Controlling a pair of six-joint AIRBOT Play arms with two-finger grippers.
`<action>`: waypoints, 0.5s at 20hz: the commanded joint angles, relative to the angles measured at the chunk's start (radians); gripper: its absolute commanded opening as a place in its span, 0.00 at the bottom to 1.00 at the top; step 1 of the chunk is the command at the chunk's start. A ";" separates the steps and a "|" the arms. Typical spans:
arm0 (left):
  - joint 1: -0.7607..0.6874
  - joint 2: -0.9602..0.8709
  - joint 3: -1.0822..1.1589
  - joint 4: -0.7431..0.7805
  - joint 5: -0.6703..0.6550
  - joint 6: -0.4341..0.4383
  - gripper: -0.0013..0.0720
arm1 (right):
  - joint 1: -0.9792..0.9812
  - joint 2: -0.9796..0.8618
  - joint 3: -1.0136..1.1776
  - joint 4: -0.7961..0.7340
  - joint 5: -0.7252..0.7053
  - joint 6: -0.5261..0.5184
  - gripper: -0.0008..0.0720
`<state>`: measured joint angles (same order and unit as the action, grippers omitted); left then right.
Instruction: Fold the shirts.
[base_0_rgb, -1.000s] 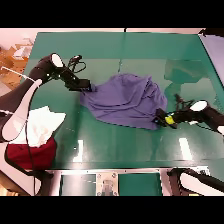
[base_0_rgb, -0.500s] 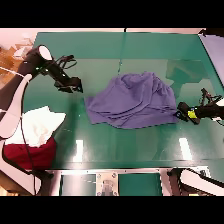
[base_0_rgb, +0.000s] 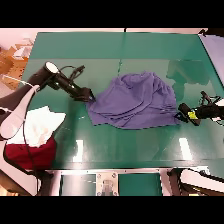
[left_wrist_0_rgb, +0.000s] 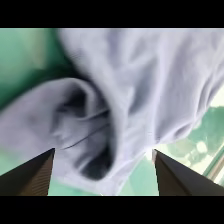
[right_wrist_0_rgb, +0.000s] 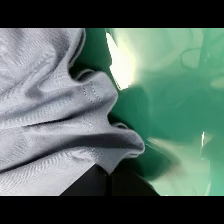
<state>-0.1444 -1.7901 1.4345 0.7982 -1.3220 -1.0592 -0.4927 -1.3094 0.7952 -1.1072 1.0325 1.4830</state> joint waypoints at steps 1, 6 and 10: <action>-0.055 -0.001 -0.092 -0.038 0.031 0.076 0.79 | -0.001 -0.005 0.001 -0.001 0.000 0.000 0.03; -0.058 0.005 -0.078 0.029 -0.026 0.072 0.06 | -0.001 -0.003 0.017 -0.001 0.052 0.000 0.03; -0.029 0.101 0.048 0.084 -0.134 -0.052 0.06 | -0.001 0.077 0.144 0.067 0.175 -0.003 0.02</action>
<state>-0.1860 -1.7473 1.4151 0.8433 -1.3827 -1.0374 -0.4934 -1.2774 0.8684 -1.0893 1.1252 1.4822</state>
